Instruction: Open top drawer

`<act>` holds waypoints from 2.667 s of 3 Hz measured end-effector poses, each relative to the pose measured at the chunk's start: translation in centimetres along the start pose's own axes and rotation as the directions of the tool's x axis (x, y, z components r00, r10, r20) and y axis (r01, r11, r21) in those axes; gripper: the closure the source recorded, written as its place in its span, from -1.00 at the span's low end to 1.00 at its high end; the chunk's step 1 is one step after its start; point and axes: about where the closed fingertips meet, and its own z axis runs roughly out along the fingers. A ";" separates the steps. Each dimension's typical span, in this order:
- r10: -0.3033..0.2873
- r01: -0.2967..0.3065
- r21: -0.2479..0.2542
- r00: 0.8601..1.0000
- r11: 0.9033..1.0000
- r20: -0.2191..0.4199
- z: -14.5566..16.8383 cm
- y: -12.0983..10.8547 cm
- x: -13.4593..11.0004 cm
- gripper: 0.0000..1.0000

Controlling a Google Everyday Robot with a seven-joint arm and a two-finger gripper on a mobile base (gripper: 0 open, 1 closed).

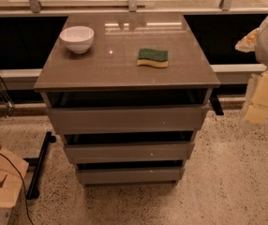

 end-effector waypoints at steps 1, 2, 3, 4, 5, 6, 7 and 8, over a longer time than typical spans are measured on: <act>0.000 0.000 0.000 1.000 1.000 0.000 0.0 0.0 0.0 -1.00; 0.003 -0.004 0.052 1.000 0.999 0.026 0.6 -0.2 -2.3 -1.00; 0.010 -0.018 0.075 0.994 0.997 0.105 2.7 -0.3 -5.2 -1.00; -0.001 -0.011 0.073 0.988 0.997 0.157 6.0 -0.2 -6.4 -1.00; 0.004 -0.015 0.073 0.987 0.997 0.160 6.3 -0.2 -6.2 -1.00; 0.050 -0.064 0.066 0.979 0.996 0.197 9.0 0.4 -4.4 -1.00; 0.087 -0.108 0.073 0.965 0.991 0.249 11.9 0.4 -3.2 -1.00; 0.121 -0.153 0.073 0.937 0.986 0.327 14.7 -1.3 -3.0 -1.00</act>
Offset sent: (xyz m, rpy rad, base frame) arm 0.0254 0.0614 -0.0043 0.0394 -0.1456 -0.0229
